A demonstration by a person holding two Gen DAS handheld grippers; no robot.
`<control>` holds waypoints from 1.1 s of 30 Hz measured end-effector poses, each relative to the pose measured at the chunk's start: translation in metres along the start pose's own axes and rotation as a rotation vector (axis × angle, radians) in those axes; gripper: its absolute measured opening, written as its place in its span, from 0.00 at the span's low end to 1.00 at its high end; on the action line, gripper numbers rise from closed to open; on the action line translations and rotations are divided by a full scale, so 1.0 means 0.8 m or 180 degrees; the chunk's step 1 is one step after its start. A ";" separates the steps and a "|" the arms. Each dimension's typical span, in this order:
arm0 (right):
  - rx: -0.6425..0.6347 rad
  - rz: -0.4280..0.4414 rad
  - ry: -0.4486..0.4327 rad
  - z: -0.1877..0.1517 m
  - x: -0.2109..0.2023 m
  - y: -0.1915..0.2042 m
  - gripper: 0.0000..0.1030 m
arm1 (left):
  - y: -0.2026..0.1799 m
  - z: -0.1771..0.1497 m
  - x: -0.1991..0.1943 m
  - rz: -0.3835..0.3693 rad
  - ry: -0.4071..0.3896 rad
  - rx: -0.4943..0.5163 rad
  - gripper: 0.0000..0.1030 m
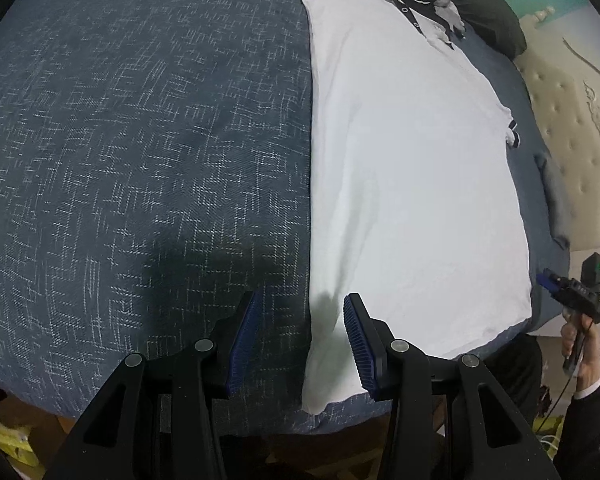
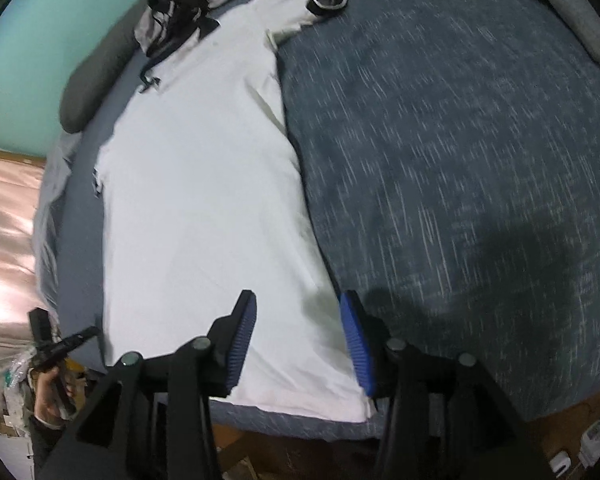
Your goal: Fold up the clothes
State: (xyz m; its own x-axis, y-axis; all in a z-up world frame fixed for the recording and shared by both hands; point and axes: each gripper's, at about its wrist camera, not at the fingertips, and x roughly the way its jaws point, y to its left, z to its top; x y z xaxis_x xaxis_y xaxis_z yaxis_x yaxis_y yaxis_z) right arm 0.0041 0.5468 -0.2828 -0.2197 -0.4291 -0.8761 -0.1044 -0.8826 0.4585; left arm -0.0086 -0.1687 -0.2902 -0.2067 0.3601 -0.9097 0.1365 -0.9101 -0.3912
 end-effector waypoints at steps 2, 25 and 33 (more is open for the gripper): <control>-0.0032 -0.0040 0.0056 -0.004 0.004 0.000 0.44 | 0.003 -0.002 -0.005 0.0000 -0.0006 0.0005 0.46; -0.0382 -0.0143 0.0272 -0.034 0.015 -0.003 0.06 | 0.040 -0.035 -0.044 -0.0030 -0.0029 -0.0031 0.46; -0.0389 -0.0151 0.0160 -0.025 -0.015 -0.010 0.06 | 0.023 -0.028 -0.029 -0.0022 0.0002 -0.0024 0.46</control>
State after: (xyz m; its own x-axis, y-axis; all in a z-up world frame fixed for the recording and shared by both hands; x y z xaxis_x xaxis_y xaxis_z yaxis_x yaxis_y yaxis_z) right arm 0.0269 0.5548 -0.2791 -0.1681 -0.3927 -0.9042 0.0061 -0.9176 0.3974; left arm 0.0204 -0.1890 -0.2792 -0.2070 0.3666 -0.9071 0.1422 -0.9060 -0.3986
